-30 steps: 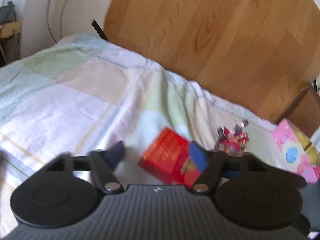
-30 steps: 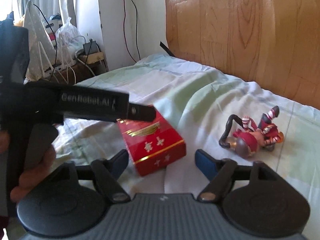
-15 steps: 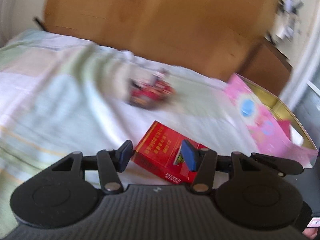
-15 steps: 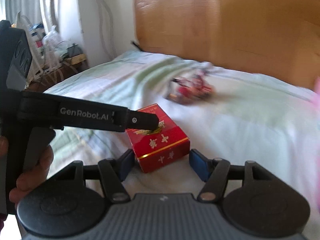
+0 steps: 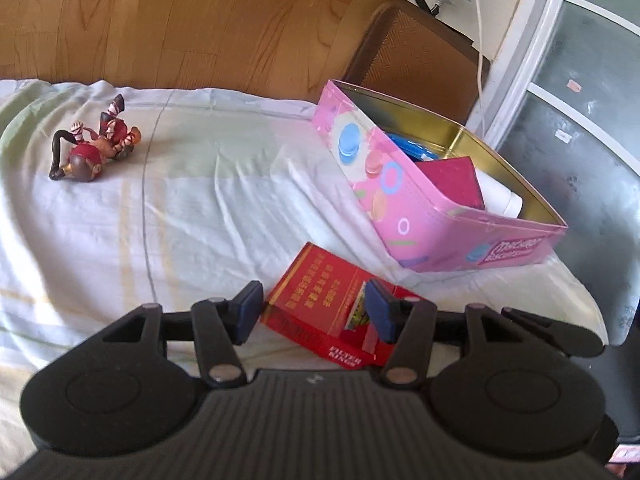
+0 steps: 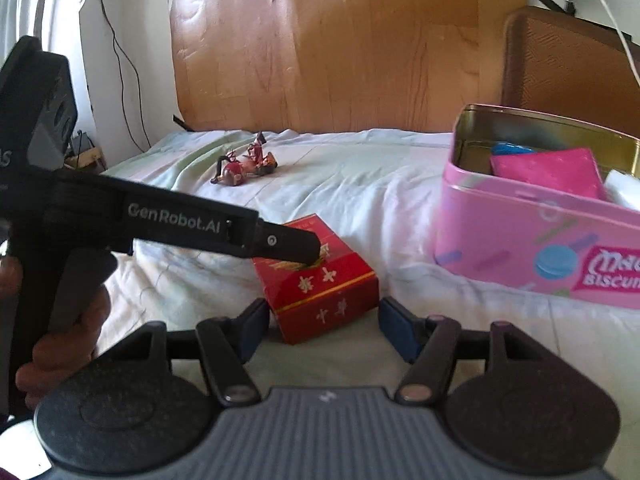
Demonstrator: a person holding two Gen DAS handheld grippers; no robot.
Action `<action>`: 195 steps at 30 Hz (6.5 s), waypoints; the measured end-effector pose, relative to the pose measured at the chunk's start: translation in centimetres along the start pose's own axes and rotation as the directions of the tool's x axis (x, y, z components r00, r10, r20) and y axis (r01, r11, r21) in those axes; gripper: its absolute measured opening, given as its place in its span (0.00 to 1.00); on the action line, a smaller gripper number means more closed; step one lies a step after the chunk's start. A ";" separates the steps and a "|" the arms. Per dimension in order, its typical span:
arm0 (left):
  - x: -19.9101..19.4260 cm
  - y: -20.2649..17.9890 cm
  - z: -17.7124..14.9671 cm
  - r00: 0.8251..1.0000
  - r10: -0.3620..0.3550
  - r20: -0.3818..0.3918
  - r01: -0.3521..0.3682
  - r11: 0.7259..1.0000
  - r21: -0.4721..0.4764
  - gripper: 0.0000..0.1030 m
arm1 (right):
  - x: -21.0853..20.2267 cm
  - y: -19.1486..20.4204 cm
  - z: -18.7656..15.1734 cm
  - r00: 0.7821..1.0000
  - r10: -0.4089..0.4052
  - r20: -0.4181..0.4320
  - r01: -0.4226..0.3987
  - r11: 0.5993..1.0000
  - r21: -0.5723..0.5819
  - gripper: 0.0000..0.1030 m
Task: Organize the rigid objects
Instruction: 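Close the right gripper on the red cigarette box and lift it, then carry the red cigarette box into the pink tin and release it, then move the right gripper back toward the red toy figure, then close the right gripper on the red toy figure, then lift the red toy figure and carry it over the pink tin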
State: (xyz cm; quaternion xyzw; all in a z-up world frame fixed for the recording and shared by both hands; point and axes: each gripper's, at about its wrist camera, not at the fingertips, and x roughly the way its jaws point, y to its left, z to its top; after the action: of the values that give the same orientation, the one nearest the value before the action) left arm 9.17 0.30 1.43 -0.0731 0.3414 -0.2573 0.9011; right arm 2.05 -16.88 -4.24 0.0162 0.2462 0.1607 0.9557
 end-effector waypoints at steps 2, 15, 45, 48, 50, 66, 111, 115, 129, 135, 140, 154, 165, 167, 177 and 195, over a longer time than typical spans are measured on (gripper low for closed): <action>0.0 0.2 0.1 1.000 0.006 -0.013 -0.006 1.000 -0.013 0.59 | -0.1 -0.1 0.1 1.000 0.008 0.008 -0.008 1.000 -0.002 0.69; -1.5 -3.5 3.4 0.998 -0.025 0.050 0.023 0.999 0.041 0.55 | -1.9 0.1 1.0 0.988 0.023 0.154 -0.004 0.992 -0.124 0.55; 10.1 -15.6 8.9 0.991 0.102 0.082 -0.118 0.965 0.234 0.70 | -4.7 -17.7 4.6 0.863 -0.436 0.256 0.359 0.885 0.296 0.66; 9.1 -15.7 8.2 0.988 0.116 0.103 -0.139 0.958 0.250 0.70 | -6.3 -16.9 3.8 0.857 -0.432 0.279 0.341 0.883 0.322 0.66; 8.5 -15.8 7.8 0.985 0.126 0.117 -0.152 0.954 0.257 0.70 | -7.3 -16.2 3.3 0.853 -0.431 0.294 0.329 0.882 0.338 0.66; 3.2 -13.8 4.5 0.974 0.145 0.177 -0.189 0.947 0.262 0.70 | -10.4 -13.0 2.3 0.876 -0.366 0.314 0.244 0.898 0.365 0.66; -1.7 4.0 2.4 0.893 0.397 0.212 -0.410 0.912 0.016 0.75 | -3.3 1.4 6.4 0.948 -0.165 0.273 0.159 0.986 0.042 0.70; -1.8 6.2 2.6 0.873 0.441 0.207 -0.448 0.894 -0.015 0.75 | -1.8 2.8 6.9 0.958 -0.137 0.251 0.140 0.990 0.006 0.70; -2.5 11.6 2.6 0.852 0.492 0.181 -0.466 0.869 -0.169 0.75 | 3.9 5.2 7.9 0.986 -0.075 0.151 0.085 0.995 -0.059 0.71; -3.6 13.9 2.6 0.844 0.506 0.176 -0.441 0.843 -0.307 0.75 | 7.5 5.9 9.3 0.995 -0.030 0.097 0.036 0.998 -0.056 0.71; -4.0 14.4 2.7 0.830 0.527 0.185 -0.445 0.824 -0.350 0.75 | 11.1 6.6 10.8 0.999 0.023 0.047 -0.021 0.999 -0.027 0.71; -4.8 14.6 2.7 0.789 0.572 0.225 -0.475 0.799 -0.369 0.75 | 21.1 7.8 13.2 0.993 0.088 -0.080 -0.080 0.993 0.091 0.67; -4.5 14.5 2.6 0.801 0.558 0.215 -0.467 0.809 -0.357 0.77 | 20.0 8.4 12.7 0.992 0.107 -0.066 -0.105 0.994 0.033 0.47; -4.4 14.5 2.6 0.805 0.554 0.212 -0.466 0.811 -0.353 0.78 | 19.3 8.3 12.3 0.991 0.114 -0.075 -0.113 0.993 0.023 0.47; -4.0 14.5 2.5 0.810 0.551 0.202 -0.472 0.816 -0.333 0.79 | 13.4 6.5 9.2 0.982 0.157 -0.103 -0.155 0.988 0.022 0.47; -3.7 13.5 2.3 0.807 0.544 0.229 -0.488 0.833 -0.259 0.80 | 1.7 2.1 3.3 0.967 0.219 -0.129 -0.215 0.976 0.047 0.48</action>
State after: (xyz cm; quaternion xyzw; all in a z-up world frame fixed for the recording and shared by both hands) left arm 13.83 13.67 1.17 -0.0990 0.2336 0.0455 0.9662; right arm 4.42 -14.24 -1.88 0.0476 0.3091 0.2611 0.9133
